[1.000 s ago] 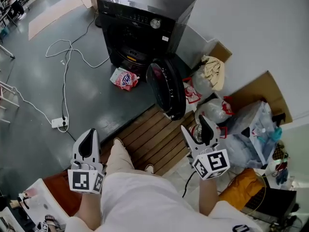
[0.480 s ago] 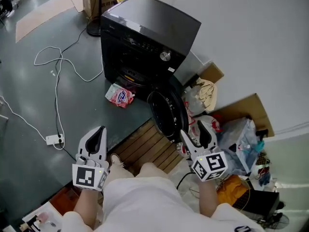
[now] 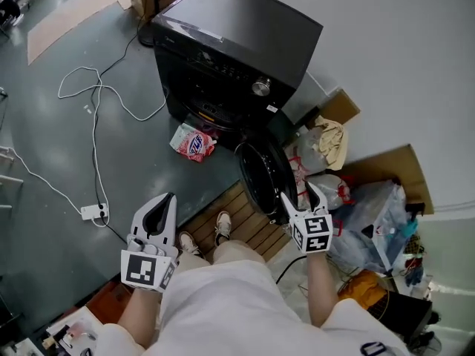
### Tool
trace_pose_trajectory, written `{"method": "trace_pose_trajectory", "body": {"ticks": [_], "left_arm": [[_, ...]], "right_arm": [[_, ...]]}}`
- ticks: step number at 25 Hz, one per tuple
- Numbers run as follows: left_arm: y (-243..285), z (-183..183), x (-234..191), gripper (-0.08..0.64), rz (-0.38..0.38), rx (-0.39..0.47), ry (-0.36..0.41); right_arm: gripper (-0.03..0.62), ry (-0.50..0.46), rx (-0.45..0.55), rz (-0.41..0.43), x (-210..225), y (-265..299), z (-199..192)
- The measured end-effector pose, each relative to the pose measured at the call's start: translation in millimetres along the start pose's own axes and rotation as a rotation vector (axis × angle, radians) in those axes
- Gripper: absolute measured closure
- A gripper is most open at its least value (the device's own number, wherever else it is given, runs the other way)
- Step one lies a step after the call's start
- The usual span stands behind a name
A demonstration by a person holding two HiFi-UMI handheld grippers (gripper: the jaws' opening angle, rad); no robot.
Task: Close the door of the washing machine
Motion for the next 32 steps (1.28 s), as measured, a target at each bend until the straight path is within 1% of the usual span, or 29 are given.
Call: {"method": "trace_pose_trajectory", "body": {"ticks": [3, 6, 10, 14, 18, 21, 23, 27, 29, 30, 31, 32], "left_arm": [[24.2, 12.8, 2.7, 0.554, 0.033, -0.023, 0.012], [43.9, 22.6, 1.1, 0.554, 0.079, -0.025, 0.019], [53.5, 32.2, 0.1, 0.554, 0.124, -0.012, 0.033], [48.5, 35.4, -3.1, 0.554, 0.173, -0.016, 0.031], [31.9, 27.5, -13.4, 0.554, 0.236, -0.037, 0.009], [18.3, 23.4, -18.3, 0.554, 0.274, -0.051, 0.000], [13.1, 22.2, -19.1, 0.554, 0.287, -0.058, -0.003], [7.3, 17.9, -18.8, 0.554, 0.298, -0.076, -0.013], [3.5, 16.5, -19.6, 0.554, 0.307, -0.082, -0.016], [1.6, 16.1, -20.2, 0.554, 0.311, -0.084, -0.016], [-0.1, 15.7, -20.7, 0.554, 0.315, -0.085, -0.016], [-1.7, 15.2, -21.0, 0.554, 0.319, -0.087, -0.016]], "right_arm": [[0.313, 0.016, -0.069, 0.032, 31.1, 39.2, -15.0], [0.313, -0.006, -0.138, 0.057, 57.3, 74.3, -26.1], [0.313, -0.037, -0.223, 0.089, 72.7, 106.2, -43.4], [0.313, -0.038, -0.272, 0.127, 74.0, 121.1, -54.3], [0.310, 0.034, -0.293, 0.156, 73.8, 131.6, -57.7], [0.299, 0.022, -0.317, 0.169, 67.8, 137.8, -64.1], [0.277, 0.015, -0.333, 0.175, 64.1, 142.4, -68.5], [0.273, 0.019, -0.370, 0.172, 59.5, 151.3, -73.5], [0.275, 0.022, -0.370, 0.152, 58.5, 153.4, -74.9], [0.282, 0.031, -0.362, 0.136, 59.5, 153.8, -75.1], [0.322, 0.047, -0.352, 0.124, 61.1, 154.0, -74.9], [0.335, 0.062, -0.346, 0.118, 62.6, 154.2, -74.7]]}}
Point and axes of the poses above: the fingertips, and each gripper's own axes: y forward along the fingers, x to its right, z out of its top, the point moved 8 cm from there along -y, backward along the fingers, and after that the axes turned 8 degrees about y, right-handed, at the moved point
